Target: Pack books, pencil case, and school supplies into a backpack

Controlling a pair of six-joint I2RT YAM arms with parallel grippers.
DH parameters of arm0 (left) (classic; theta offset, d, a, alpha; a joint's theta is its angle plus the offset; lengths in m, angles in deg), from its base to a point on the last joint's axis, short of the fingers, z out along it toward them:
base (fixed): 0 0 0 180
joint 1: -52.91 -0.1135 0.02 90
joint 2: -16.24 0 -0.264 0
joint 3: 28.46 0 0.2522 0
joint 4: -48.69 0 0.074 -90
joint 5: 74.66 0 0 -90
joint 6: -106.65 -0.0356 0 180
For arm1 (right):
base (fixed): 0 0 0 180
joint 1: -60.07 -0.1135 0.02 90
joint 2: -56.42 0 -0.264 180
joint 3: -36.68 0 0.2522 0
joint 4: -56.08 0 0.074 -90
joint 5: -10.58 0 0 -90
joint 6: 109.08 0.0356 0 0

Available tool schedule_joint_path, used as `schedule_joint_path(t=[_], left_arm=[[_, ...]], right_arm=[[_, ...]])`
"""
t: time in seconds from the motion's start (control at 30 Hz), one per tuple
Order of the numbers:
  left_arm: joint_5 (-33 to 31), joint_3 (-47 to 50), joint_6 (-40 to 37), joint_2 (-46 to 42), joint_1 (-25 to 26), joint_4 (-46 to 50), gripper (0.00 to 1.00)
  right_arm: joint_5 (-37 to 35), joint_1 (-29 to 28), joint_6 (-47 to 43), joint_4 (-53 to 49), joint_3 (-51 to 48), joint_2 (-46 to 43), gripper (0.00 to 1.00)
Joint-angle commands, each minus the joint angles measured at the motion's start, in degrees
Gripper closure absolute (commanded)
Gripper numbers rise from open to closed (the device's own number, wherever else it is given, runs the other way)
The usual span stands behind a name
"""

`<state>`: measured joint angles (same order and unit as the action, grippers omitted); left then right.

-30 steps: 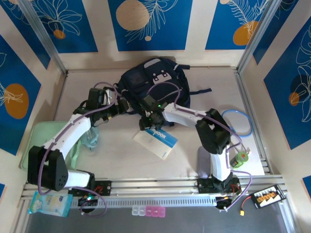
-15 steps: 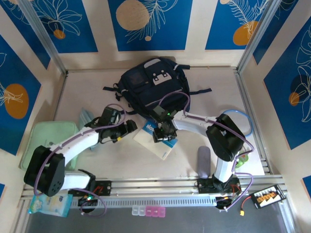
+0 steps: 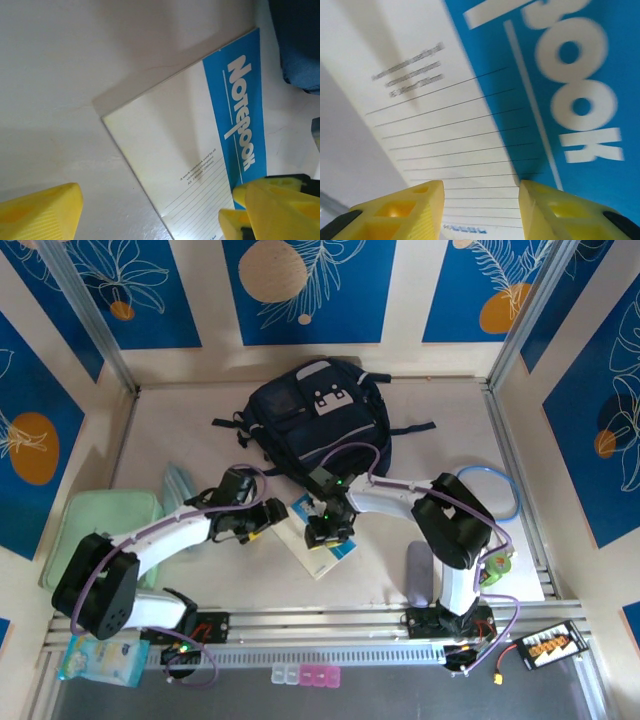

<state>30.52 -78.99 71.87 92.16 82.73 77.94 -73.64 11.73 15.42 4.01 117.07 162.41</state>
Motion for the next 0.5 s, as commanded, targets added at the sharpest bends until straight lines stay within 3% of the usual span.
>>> schedule_joint_path(t=[0.0,0.07,0.17,0.3,0.47], left_arm=[[-1.57,2.25,2.62,-1.71,0.37,1.84,0.21],[-3.14,3.65,3.79,-3.56,0.32,2.23,0.22],[-2.15,4.87,3.83,-5.04,0.4,0.23,0.28],[2.9,4.16,3.25,-2.02,0.81,-4.3,0.39],[3.91,2.76,3.92,2.68,2.05,-5.45,0.51]], right_arm=[[8.83,-0.11,1.89,2.35,2.55,1.19,0.55],[8.5,-0.18,1.68,2.54,5.22,1.49,0.55],[1.74,0.62,0.76,0.83,7.37,0.78,0.55],[-7.74,2.4,-1.26,-0.71,8.28,0.95,0.56],[-13.84,2.81,-4.04,-2.74,11.5,4.75,0.56]])
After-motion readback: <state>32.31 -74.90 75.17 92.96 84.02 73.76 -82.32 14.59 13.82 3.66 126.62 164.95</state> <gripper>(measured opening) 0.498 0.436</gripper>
